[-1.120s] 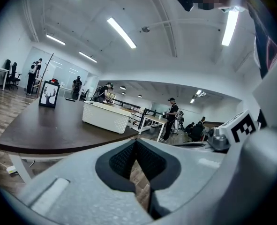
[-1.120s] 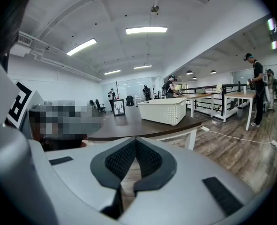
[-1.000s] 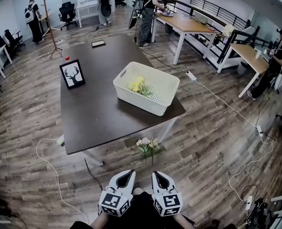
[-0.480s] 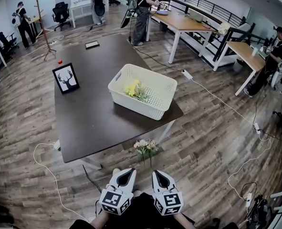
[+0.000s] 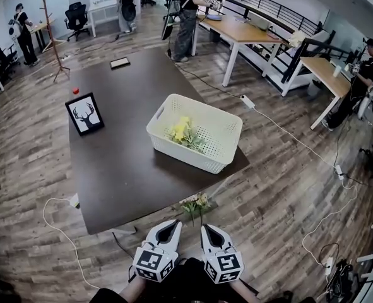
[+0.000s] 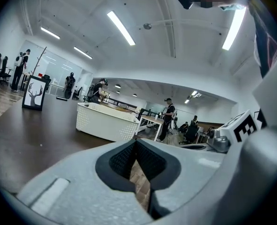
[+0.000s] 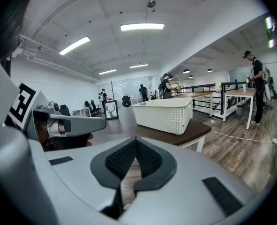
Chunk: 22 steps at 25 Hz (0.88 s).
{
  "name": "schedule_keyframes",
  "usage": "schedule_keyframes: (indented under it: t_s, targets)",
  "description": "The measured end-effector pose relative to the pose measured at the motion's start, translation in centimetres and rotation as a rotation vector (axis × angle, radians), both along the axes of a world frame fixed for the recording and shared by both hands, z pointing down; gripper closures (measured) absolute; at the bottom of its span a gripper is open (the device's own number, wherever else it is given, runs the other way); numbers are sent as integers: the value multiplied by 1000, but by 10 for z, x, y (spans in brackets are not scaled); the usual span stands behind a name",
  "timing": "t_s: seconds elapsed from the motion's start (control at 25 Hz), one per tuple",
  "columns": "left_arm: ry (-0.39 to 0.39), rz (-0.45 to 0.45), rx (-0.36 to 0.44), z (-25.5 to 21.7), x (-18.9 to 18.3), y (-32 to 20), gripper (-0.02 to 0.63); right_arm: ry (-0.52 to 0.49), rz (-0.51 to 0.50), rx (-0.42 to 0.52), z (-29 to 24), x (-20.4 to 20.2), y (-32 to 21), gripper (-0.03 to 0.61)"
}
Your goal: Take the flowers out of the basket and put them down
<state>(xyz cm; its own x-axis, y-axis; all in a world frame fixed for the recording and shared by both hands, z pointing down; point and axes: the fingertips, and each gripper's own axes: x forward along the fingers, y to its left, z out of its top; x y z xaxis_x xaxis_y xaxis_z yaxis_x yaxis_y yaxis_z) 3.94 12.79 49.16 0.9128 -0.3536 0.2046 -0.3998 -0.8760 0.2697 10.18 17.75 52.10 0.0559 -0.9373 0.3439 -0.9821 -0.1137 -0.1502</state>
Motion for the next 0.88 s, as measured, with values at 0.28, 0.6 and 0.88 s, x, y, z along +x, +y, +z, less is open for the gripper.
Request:
schedule_keyframes:
  t_s: [0.28, 0.6, 0.88]
  targets:
    - [2, 56, 15, -1, 5, -54, 606, -4, 50, 8, 2, 2, -52, 572]
    - [3, 109, 14, -2, 1, -101, 606, -11, 101, 1, 4, -4, -95, 572]
    - [10, 127, -6, -1, 1, -125, 607, -18, 128, -1, 4, -6, -113, 572]
